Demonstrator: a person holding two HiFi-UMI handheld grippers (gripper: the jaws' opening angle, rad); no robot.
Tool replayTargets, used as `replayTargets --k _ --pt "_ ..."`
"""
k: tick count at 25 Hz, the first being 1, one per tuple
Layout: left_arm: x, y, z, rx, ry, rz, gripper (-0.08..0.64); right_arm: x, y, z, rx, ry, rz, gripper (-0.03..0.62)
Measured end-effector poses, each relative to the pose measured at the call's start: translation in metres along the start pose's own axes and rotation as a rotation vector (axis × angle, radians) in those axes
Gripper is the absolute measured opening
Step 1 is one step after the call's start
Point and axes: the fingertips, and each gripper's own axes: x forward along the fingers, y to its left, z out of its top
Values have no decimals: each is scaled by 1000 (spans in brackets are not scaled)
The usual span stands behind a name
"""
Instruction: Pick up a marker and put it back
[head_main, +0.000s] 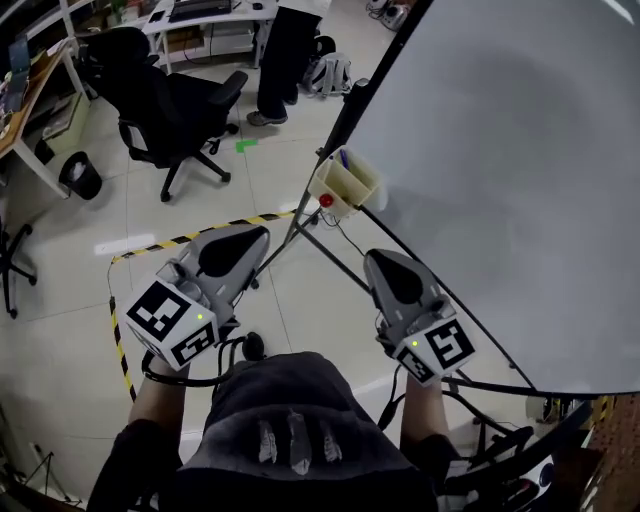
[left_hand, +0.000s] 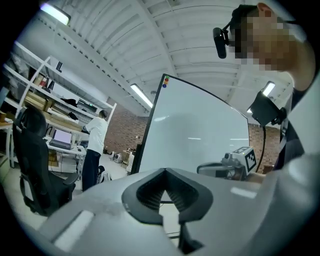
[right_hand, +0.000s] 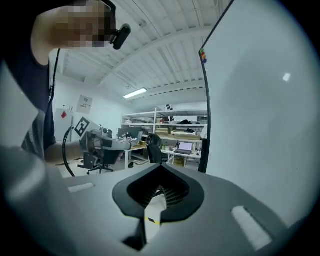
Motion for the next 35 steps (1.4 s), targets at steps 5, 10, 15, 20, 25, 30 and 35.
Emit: replayTargets --k 5,10,15,20,25,30,35 --pt "11 19 3 -3 7 -37 6 20 -9 -1 -22 27 -42 2" --pt "24 34 -8 -13 27 -29 6 37 -23 -12 -31 24 -42 2" --pt "39 47 -16 -33 52 5 6 51 -45 -27 -58 35 -31 21" --pt "51 55 -19 -43 81 25 6 71 -61 -40 -142 55 -31 103" --pt "68 63 -30 -54 114 32 6 87 -78 -65 -167 87 -21 123" --pt "75 73 -40 -71 149 47 6 102 -88 -93 -229 141 -12 133" --pt "75 78 -51 -82 186 59 6 112 -90 -110 -206 134 -22 133"
